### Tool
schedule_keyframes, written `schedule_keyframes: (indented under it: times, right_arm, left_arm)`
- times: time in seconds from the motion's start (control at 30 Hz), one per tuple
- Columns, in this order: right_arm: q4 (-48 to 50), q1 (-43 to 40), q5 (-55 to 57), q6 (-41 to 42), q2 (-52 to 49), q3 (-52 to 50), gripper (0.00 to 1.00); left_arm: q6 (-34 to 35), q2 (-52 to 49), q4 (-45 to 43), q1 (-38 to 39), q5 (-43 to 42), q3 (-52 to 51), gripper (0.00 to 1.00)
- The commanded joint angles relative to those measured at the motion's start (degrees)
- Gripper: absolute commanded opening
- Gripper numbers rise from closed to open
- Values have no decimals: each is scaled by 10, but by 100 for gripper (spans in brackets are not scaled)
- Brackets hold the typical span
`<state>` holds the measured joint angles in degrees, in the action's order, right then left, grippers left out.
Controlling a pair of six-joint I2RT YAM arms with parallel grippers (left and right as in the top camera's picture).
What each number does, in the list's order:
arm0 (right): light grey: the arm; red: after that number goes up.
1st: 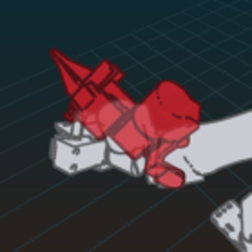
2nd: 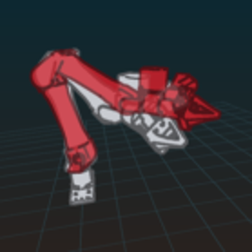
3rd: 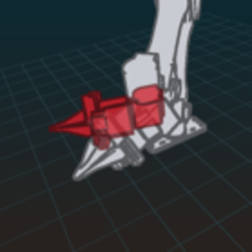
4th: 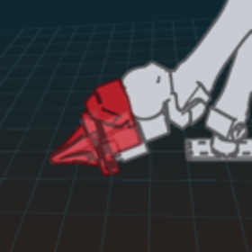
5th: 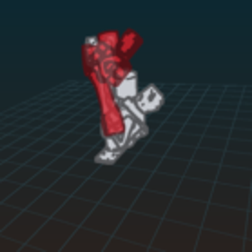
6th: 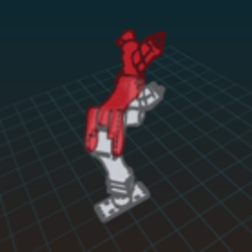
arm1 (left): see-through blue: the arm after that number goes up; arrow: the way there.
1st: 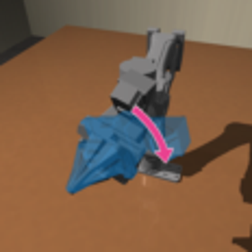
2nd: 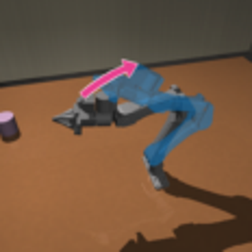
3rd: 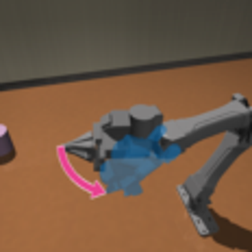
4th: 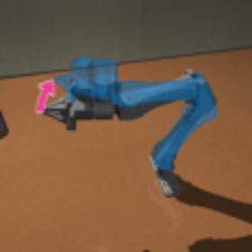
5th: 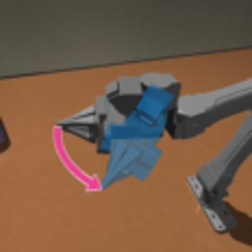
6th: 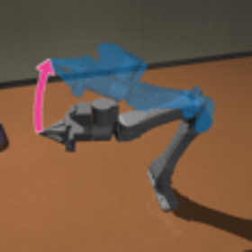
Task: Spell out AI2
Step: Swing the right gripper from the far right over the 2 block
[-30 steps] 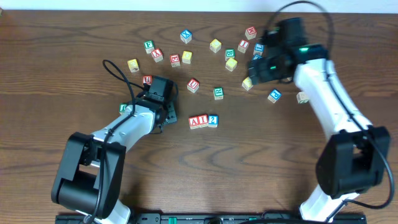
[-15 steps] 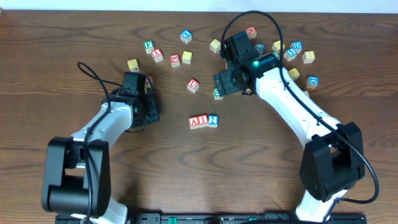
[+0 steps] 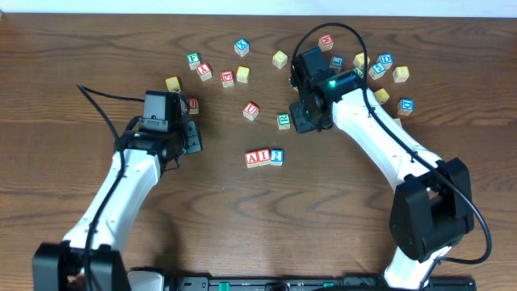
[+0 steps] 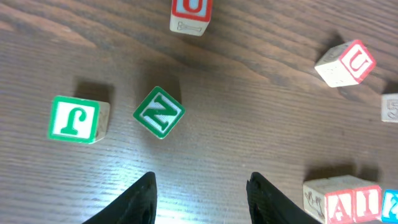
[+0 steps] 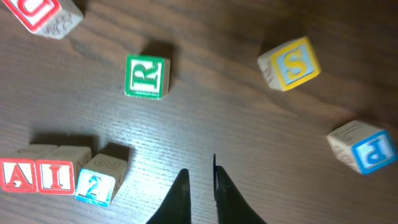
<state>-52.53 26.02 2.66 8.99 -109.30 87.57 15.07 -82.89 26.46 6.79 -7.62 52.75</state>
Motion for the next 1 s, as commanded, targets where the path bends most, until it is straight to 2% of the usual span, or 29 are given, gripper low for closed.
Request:
schedule_keyframes:
  times: [0.0, 0.27, 0.5, 0.97]
  right_arm:
    - [9, 3, -18, 18, -1, -40, 6]
    - [78, 34, -32, 52, -1, -135, 4]
    - [86, 63, -33, 57, -1, -137, 6]
    - [84, 68, -39, 62, -1, -139, 3]
  left_arm:
    - [-26, 26, 14, -2, 5, 4, 47]
    - [-27, 42, 45, -2, 42, 4, 47]
    - [-28, 41, 47, -2, 42, 4, 47]
    - [-28, 41, 48, -2, 42, 4, 47]
